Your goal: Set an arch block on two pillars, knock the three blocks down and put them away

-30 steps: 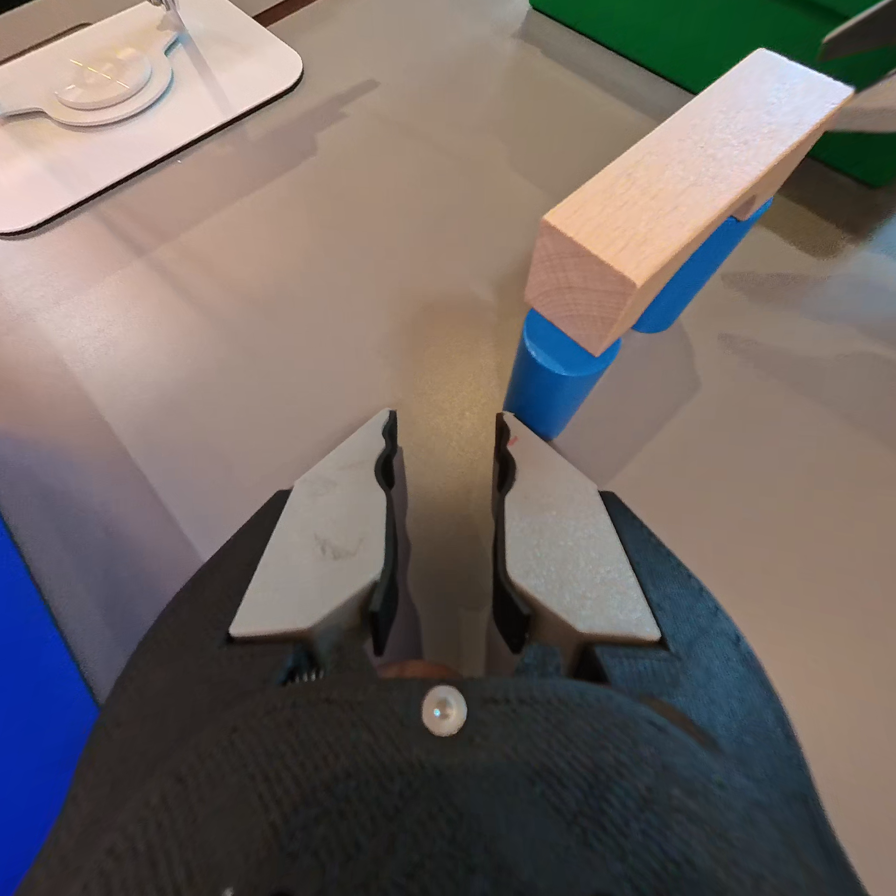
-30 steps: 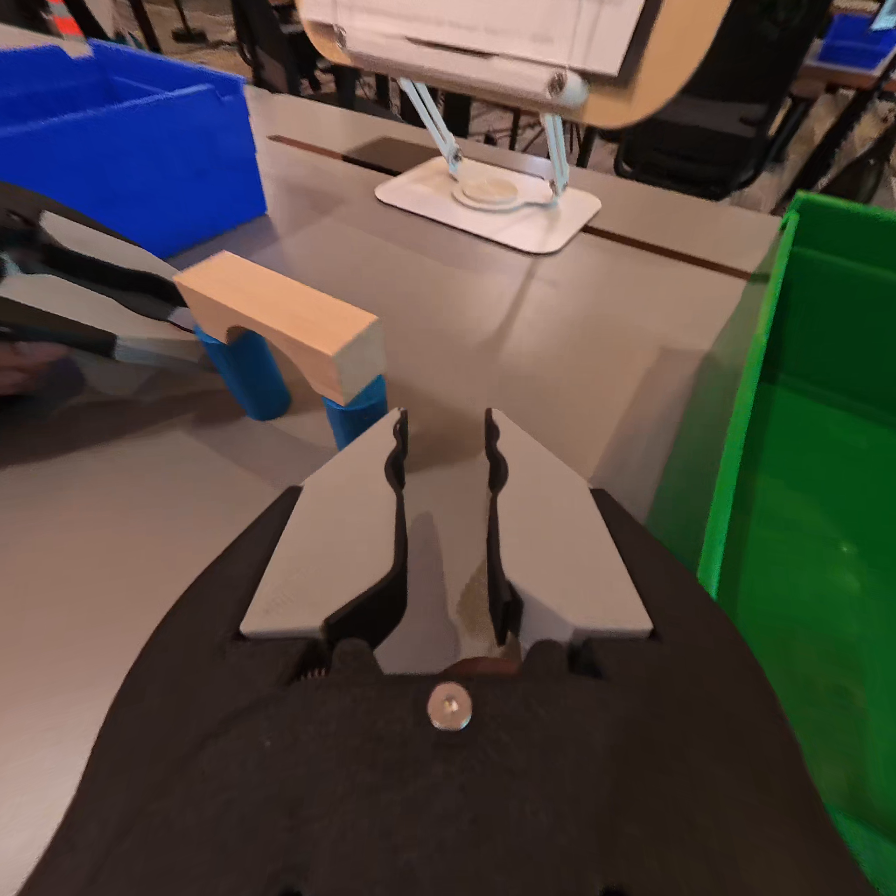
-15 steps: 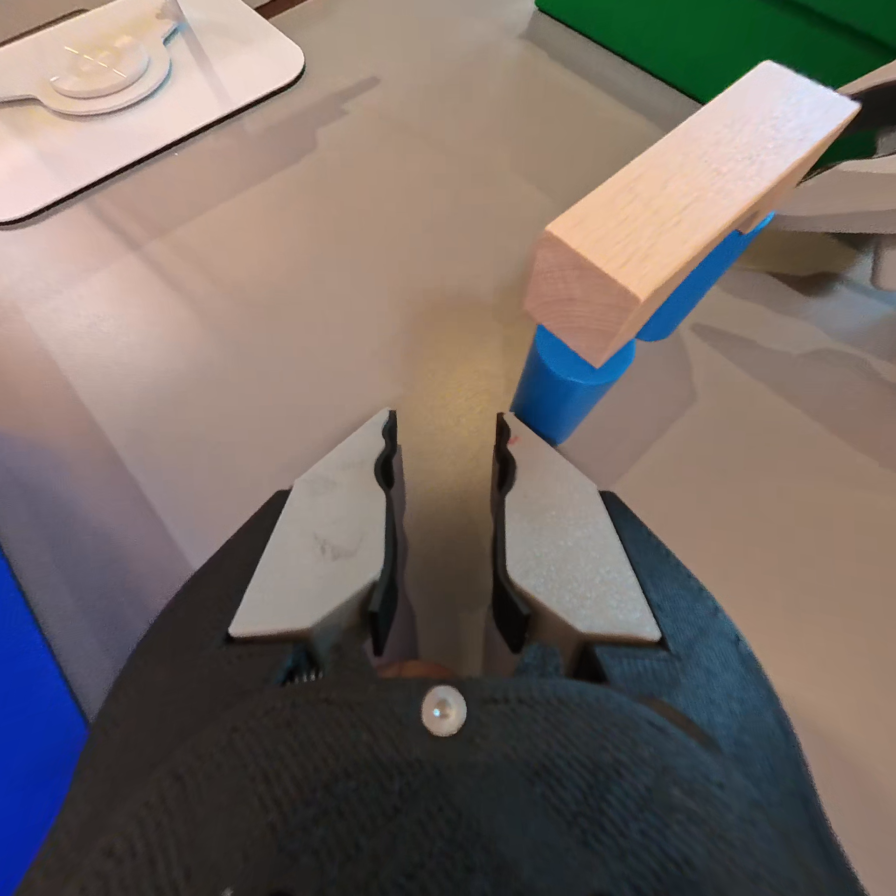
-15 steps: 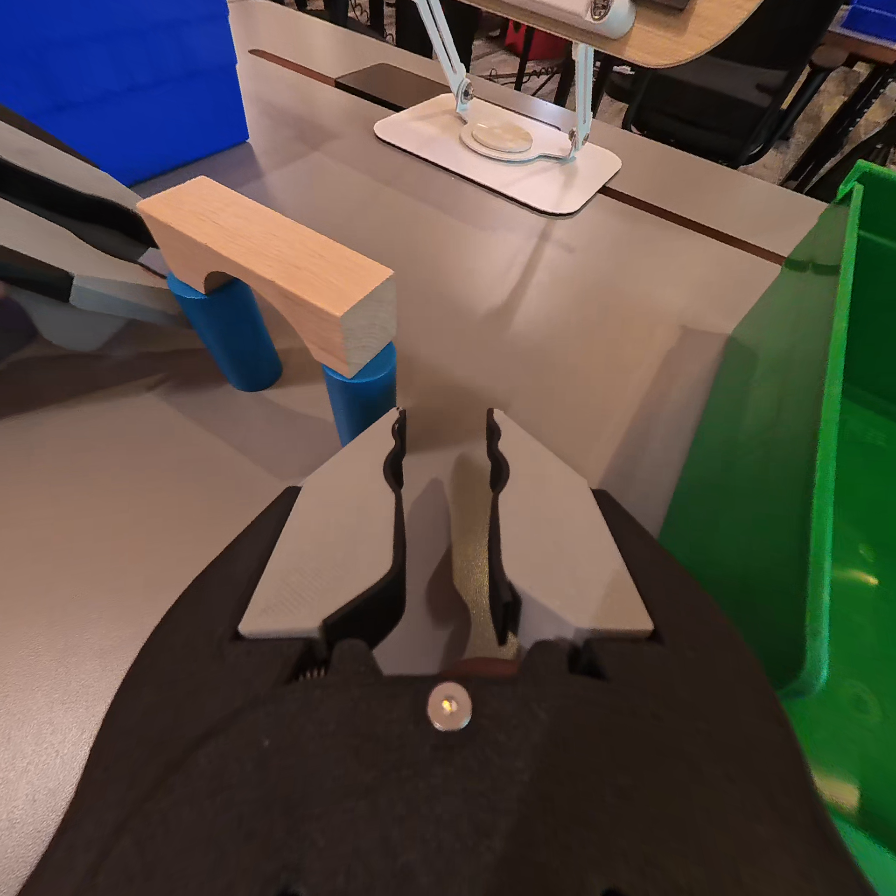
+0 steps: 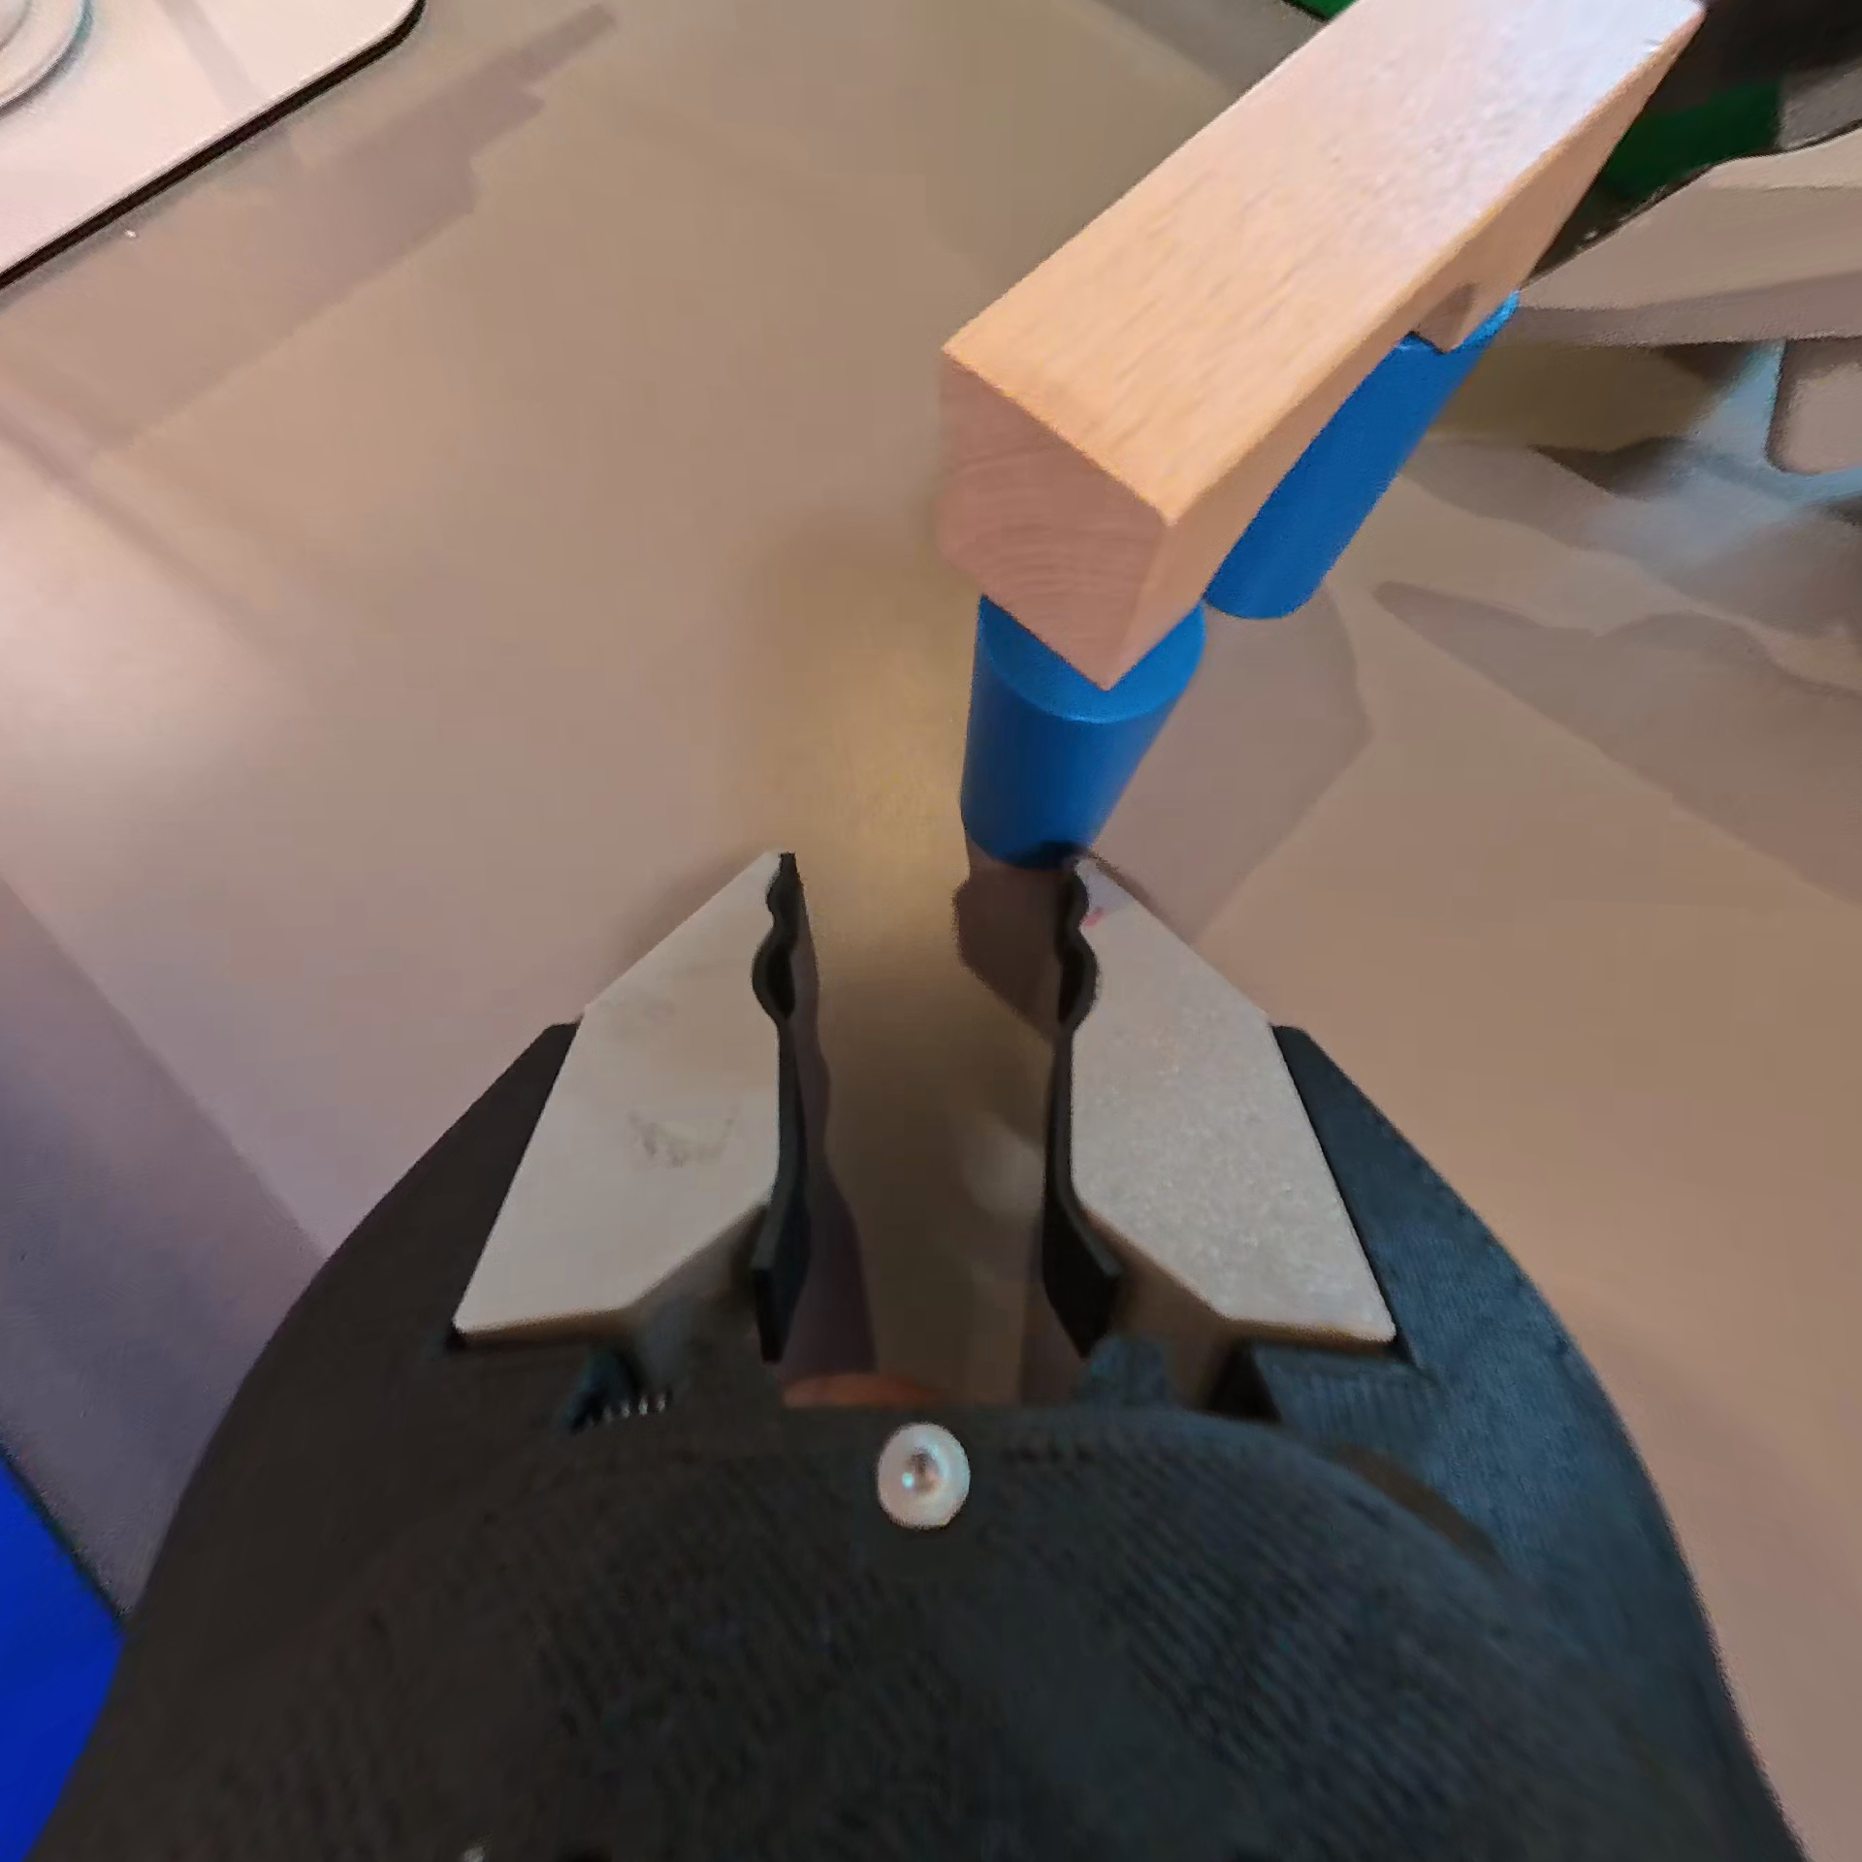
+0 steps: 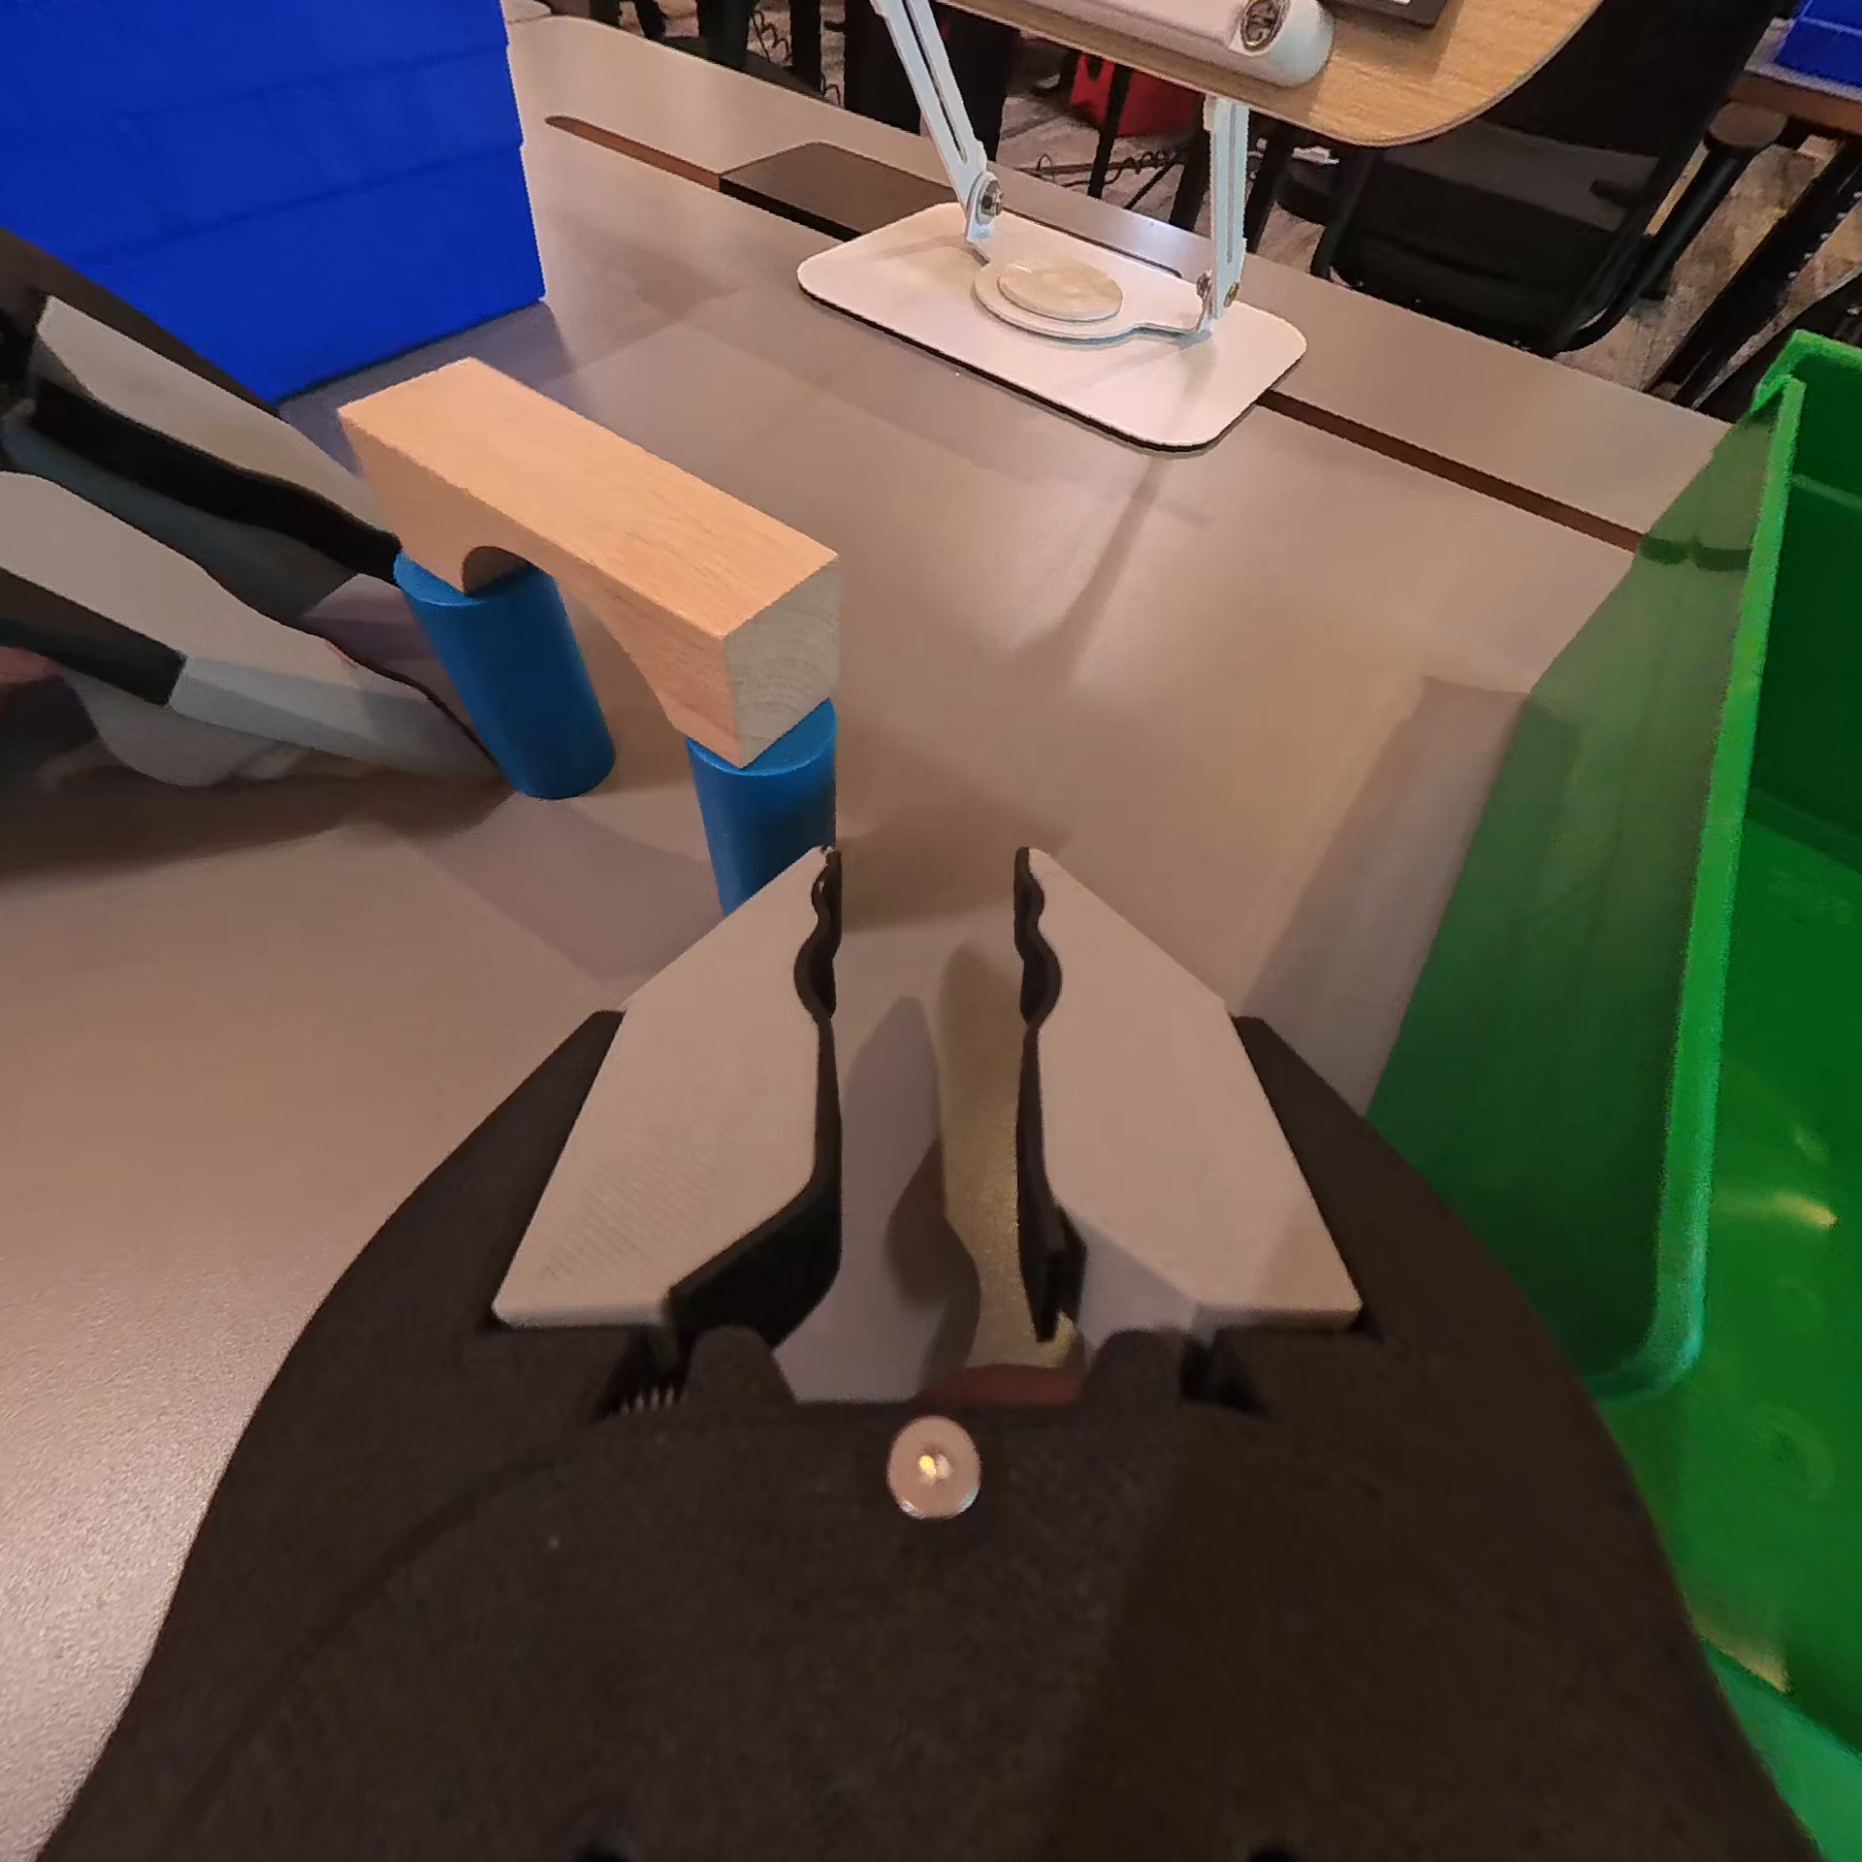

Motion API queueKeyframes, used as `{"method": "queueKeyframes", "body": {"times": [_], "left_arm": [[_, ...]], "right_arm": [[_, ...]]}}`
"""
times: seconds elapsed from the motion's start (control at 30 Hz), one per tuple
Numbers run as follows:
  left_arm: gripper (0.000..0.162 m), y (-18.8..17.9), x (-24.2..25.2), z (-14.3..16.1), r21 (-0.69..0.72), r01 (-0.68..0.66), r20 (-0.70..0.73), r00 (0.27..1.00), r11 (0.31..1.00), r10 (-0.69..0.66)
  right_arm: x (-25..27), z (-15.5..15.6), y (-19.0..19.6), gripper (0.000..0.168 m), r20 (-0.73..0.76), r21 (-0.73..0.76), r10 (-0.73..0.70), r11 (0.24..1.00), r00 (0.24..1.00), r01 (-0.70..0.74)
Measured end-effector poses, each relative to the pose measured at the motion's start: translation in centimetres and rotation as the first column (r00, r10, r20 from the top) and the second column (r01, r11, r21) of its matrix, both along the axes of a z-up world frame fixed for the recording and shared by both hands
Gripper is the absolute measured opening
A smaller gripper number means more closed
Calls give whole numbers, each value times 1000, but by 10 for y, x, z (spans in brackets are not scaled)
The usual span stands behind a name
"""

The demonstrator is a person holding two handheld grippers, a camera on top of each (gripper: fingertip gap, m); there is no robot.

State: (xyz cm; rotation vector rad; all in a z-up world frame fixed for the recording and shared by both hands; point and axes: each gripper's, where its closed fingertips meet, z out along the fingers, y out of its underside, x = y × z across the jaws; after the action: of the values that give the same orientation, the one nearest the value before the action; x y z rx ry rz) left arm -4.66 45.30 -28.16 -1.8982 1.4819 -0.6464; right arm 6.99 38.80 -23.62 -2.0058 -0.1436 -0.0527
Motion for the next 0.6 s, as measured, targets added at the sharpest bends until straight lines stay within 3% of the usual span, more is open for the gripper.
{"method": "queueKeyframes", "body": {"times": [0.6], "left_arm": [[52,-2,3,0,-10,-12,2,1000,1000,12]], "right_arm": [[-8,2,0,34,0,12,37,999,999,-37]]}}
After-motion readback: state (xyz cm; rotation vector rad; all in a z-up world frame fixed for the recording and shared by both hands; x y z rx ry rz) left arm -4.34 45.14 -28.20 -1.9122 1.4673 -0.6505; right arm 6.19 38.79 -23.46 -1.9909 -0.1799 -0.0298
